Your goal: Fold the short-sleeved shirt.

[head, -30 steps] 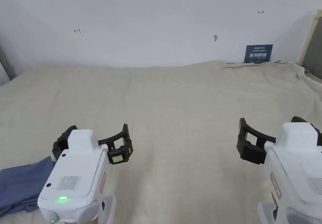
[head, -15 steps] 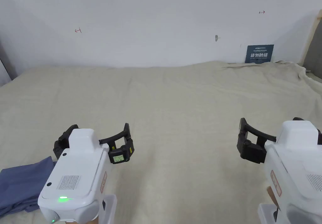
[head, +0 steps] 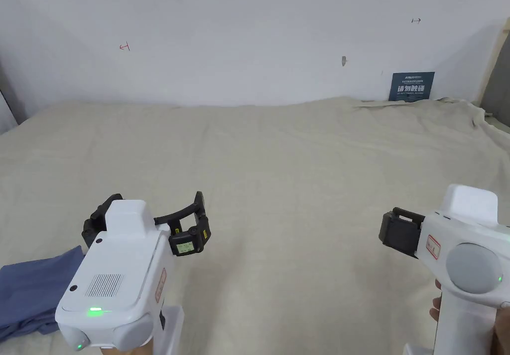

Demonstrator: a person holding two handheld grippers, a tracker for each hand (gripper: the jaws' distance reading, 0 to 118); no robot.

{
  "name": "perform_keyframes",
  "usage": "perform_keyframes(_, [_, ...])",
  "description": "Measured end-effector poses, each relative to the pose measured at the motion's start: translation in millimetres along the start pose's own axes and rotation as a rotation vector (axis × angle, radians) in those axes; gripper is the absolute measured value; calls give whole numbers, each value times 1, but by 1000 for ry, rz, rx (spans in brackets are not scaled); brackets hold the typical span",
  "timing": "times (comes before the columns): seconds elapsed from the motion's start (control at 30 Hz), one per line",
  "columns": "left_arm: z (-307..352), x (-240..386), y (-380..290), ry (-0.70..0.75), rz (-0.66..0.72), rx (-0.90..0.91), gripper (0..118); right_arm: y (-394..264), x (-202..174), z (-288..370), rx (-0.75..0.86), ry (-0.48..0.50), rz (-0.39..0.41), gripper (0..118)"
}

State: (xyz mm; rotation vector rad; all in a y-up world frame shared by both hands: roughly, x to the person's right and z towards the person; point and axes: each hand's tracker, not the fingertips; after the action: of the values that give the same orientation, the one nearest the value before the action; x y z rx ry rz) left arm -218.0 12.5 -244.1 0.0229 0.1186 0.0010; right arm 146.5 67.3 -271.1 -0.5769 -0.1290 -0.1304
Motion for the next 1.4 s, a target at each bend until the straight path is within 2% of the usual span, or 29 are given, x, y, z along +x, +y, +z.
perform_keyframes(0.17, [0, -1, 0, -1, -3, 0, 118, -4, -7, 8, 27, 2, 7, 101])
perform_keyframes(0.4, [1, -1, 1, 3, -5, 3, 118, -6, -11, 8, 82, -22, 64, 101])
perform_keyframes(0.53, [2, -1, 1, 5, -7, 6, 118, -14, -13, 14, 252, 20, 133, 101])
perform_keyframes(0.63, [3, -1, 1, 6, -11, 10, 118, -22, -12, 14, 372, 20, 136, 101])
perform_keyframes(0.73, [2, -2, 1, 7, -7, 11, 118, -32, -7, 13, 507, 68, 152, 101])
perform_keyframes(0.8, [2, -2, 1, 7, -2, 13, 118, -34, -12, 17, 500, 85, 197, 101])
perform_keyframes(1.03, [3, 0, 1, 10, -16, 31, 118, -38, -13, 19, 561, 96, 211, 101])
perform_keyframes(1.4, [3, 2, 2, 10, -28, 44, 118, -36, -4, 12, 554, 103, 190, 101])
